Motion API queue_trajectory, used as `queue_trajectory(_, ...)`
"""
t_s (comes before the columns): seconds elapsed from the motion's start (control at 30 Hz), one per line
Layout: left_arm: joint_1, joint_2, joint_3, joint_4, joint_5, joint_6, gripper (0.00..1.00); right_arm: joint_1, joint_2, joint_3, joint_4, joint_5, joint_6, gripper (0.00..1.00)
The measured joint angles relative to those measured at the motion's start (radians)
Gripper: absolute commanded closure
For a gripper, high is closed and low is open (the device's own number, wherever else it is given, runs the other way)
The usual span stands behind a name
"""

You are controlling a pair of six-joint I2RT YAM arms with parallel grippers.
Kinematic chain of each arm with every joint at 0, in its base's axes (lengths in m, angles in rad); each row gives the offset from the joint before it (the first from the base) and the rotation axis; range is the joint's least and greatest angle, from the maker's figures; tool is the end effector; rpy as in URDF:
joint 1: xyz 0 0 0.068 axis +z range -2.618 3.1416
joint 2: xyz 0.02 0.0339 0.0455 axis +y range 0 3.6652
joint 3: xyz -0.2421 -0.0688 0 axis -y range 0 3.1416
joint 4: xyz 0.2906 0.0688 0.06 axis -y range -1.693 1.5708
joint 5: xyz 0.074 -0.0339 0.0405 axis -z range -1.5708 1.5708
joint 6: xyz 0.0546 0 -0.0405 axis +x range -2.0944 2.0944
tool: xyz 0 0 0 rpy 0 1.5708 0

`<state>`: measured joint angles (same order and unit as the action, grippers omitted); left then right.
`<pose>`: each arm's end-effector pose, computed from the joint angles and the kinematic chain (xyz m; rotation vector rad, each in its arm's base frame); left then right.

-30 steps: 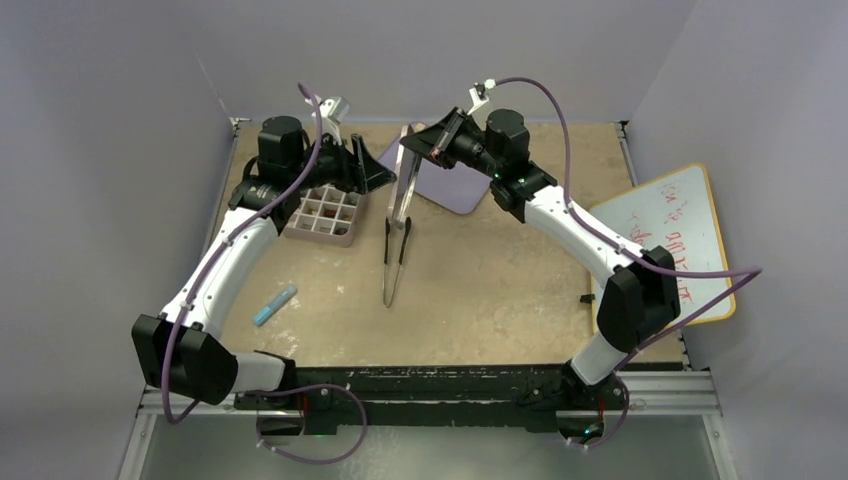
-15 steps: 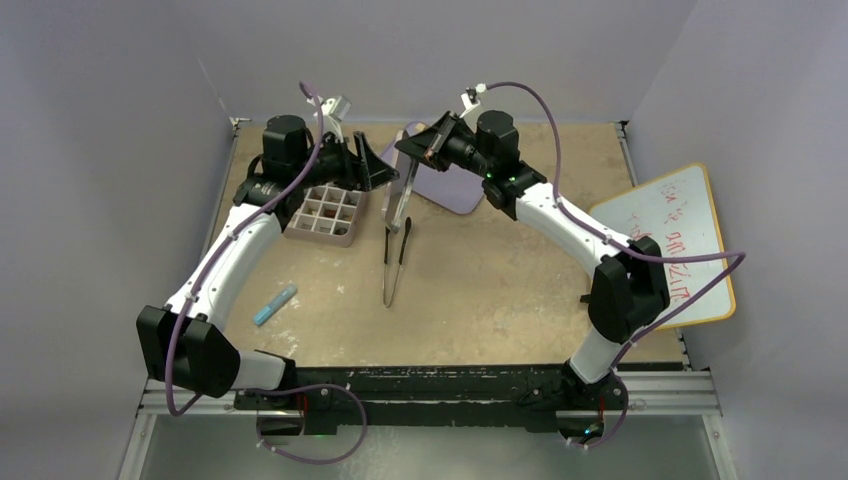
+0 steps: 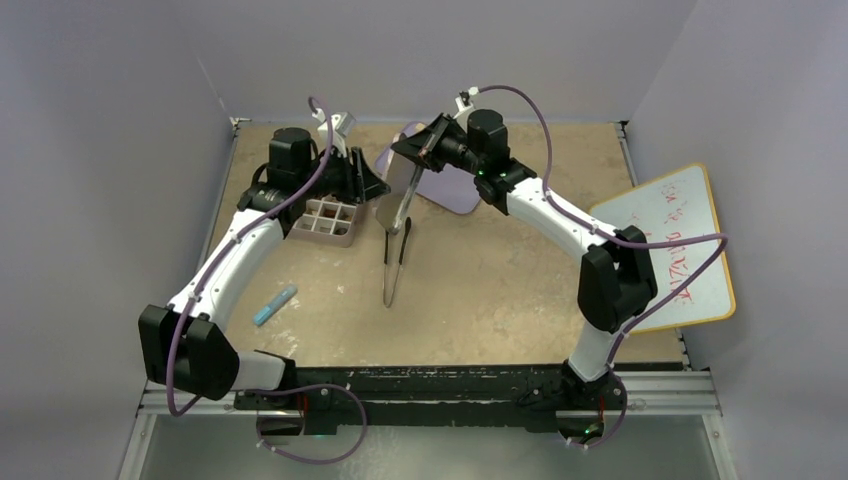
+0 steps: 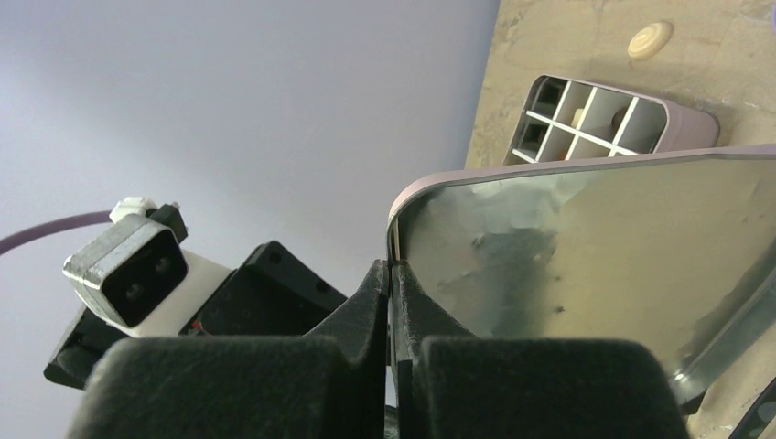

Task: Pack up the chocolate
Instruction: Adjust the box lid.

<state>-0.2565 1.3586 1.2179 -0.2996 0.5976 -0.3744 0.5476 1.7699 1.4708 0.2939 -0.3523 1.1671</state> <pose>0.3529 -0.1243 0.3180 0.2767 2.0525 -0.9952 0.4073 0.2704 0.3219 0.2450 1.8104 1.5627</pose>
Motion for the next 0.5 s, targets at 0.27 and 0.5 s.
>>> queue_trajectory(0.27,0.0,-0.03,-0.039,0.009,0.012,0.001,0.84,0.0,0.01,0.014,-0.01,0.003,0.002,1.0)
queue_trajectory(0.5,0.0,-0.053,-0.044,0.019,-0.045,0.009,0.99,0.0,0.011,0.034,-0.032,0.02,-0.01,0.9)
